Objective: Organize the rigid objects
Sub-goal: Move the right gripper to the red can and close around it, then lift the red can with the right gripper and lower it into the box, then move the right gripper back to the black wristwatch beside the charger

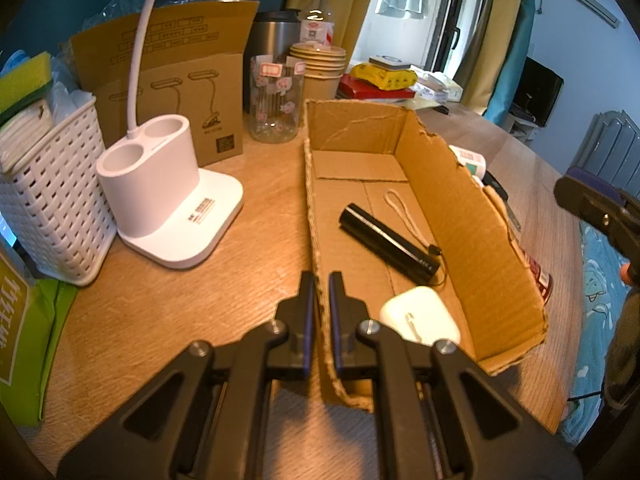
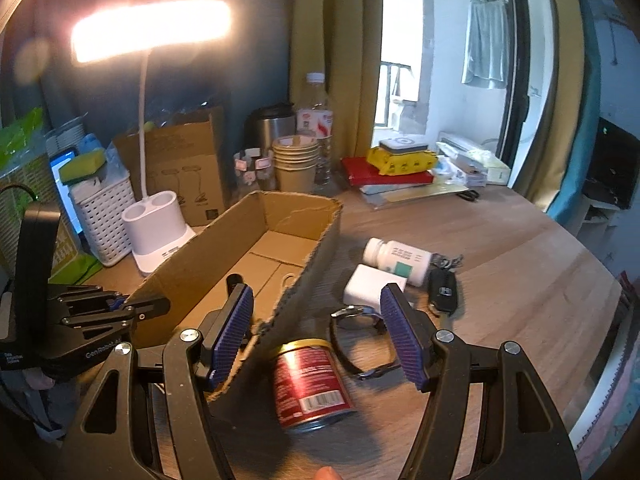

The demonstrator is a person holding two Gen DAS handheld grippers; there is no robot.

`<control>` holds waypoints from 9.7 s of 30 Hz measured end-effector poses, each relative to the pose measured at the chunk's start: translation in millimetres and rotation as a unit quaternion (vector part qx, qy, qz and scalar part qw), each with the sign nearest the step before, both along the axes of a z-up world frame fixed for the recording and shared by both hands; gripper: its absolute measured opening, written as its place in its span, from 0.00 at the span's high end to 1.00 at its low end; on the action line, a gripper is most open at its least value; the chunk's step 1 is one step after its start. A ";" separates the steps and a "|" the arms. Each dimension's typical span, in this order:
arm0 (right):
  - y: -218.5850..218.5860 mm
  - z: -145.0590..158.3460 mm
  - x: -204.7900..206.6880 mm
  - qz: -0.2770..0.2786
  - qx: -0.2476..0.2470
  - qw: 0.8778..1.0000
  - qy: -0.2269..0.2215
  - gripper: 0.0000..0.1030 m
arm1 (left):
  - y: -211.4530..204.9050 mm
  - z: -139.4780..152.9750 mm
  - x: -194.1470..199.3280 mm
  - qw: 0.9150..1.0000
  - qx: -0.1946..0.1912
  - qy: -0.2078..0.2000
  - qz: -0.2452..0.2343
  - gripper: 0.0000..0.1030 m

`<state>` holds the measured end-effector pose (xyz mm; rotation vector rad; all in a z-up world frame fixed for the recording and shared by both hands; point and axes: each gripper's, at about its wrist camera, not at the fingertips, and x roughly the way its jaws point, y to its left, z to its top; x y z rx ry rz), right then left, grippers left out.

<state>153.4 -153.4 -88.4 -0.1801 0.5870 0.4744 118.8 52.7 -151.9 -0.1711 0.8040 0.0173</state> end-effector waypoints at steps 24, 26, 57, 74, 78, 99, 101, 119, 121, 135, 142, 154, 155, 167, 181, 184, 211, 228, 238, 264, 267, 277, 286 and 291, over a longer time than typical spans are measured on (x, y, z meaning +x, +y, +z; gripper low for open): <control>-9.4 -49.4 -5.4 0.022 -0.032 0.998 0.057 0.33 | -0.4 -0.1 0.0 1.000 0.000 0.000 0.000 0.92; -7.0 -51.6 -6.0 0.026 -0.035 0.997 0.059 0.33 | 0.3 -0.2 -0.2 1.000 0.000 0.000 0.000 0.92; 7.7 -72.1 -3.2 0.028 -0.066 0.995 0.063 0.42 | -0.6 -0.3 -0.3 1.000 0.000 -0.001 0.000 0.92; -7.1 -41.4 -9.1 0.000 -0.050 0.999 0.022 0.44 | 0.4 -0.5 -0.4 1.000 0.000 -0.001 0.000 0.92; -6.7 -37.1 -11.2 0.001 -0.047 0.999 0.015 0.44 | -0.2 -0.5 -0.4 1.000 0.000 -0.001 0.000 0.92; -9.9 -20.5 -13.1 -0.007 -0.039 0.999 -0.005 0.44 | -0.9 -0.5 -0.5 1.000 0.001 -0.001 0.002 0.92; -9.9 -17.8 -12.6 -0.007 -0.038 0.999 -0.008 0.44 | 0.3 -0.6 -0.6 1.000 0.002 -0.001 0.002 0.92; -0.1 6.7 -11.1 0.003 -0.025 0.999 -0.037 0.44 | -1.0 -0.6 -0.7 1.000 0.002 -0.001 0.002 0.92; 3.5 9.1 -10.5 0.007 -0.025 0.999 -0.041 0.44 | 0.3 -0.7 -0.7 1.000 0.001 -0.001 0.002 0.92; 48.0 17.8 0.3 0.052 -0.027 0.997 -0.054 0.44 | -1.1 -0.6 -0.8 1.000 0.001 -0.001 0.002 0.92; 74.7 4.0 5.5 0.092 -0.037 0.995 -0.033 0.44 | 1.5 0.1 -0.1 1.000 0.000 -0.002 0.003 0.92; 98.0 -17.1 6.6 0.139 -0.035 0.990 0.012 0.44 | 2.0 0.6 0.0 1.000 -0.001 -0.002 0.003 0.93; 97.7 -17.7 6.4 0.140 -0.035 0.989 0.013 0.44 | 2.0 0.6 0.1 1.000 -0.001 -0.002 0.003 0.93; 107.3 -30.7 11.5 0.170 -0.038 0.983 0.059 0.44 | 3.1 1.0 -0.1 1.000 -0.001 -0.002 0.003 0.93; 112.7 -43.6 28.6 0.185 -0.038 0.976 0.107 0.44 | 3.9 2.2 -1.4 1.000 0.002 -0.005 0.005 0.93; 113.7 -43.7 28.7 0.184 -0.039 0.977 0.105 0.43 | 4.0 1.9 -1.1 1.000 0.002 -0.005 0.005 0.93; 46.1 -8.7 10.5 0.065 -0.005 0.998 0.012 0.37 | 2.5 1.7 -0.4 1.000 0.007 -0.010 0.006 0.92; 7.8 6.2 14.9 -0.010 0.013 0.999 -0.034 0.35 | 2.7 1.7 -0.2 1.000 0.007 -0.011 0.006 0.92; -2.6 4.2 18.0 -0.027 0.016 0.999 -0.036 0.29 | 2.2 1.4 -1.0 1.000 0.008 -0.011 0.006 0.92; -37.1 -21.5 42.6 -0.095 0.000 0.995 -0.008 0.29 | 2.3 1.5 -1.1 1.000 0.008 -0.012 0.006 0.92; -37.6 -30.7 47.4 -0.098 -0.005 0.995 0.005 0.29 | 2.4 1.5 -0.8 1.000 0.008 -0.012 0.006 0.92; -30.7 -56.6 59.0 -0.094 -0.025 0.994 0.050 0.29 | 2.4 1.4 -0.9 1.000 0.008 -0.012 0.006 0.92; 1.6 -59.4 56.5 -0.047 -0.037 0.997 0.057 0.29 | 2.8 1.8 -0.9 1.000 0.008 -0.013 0.006 0.92; 7.3 -61.3 65.3 -0.060 -0.041 0.995 0.062 0.29 | 2.6 1.9 -0.7 1.000 0.009 -0.012 0.007 0.92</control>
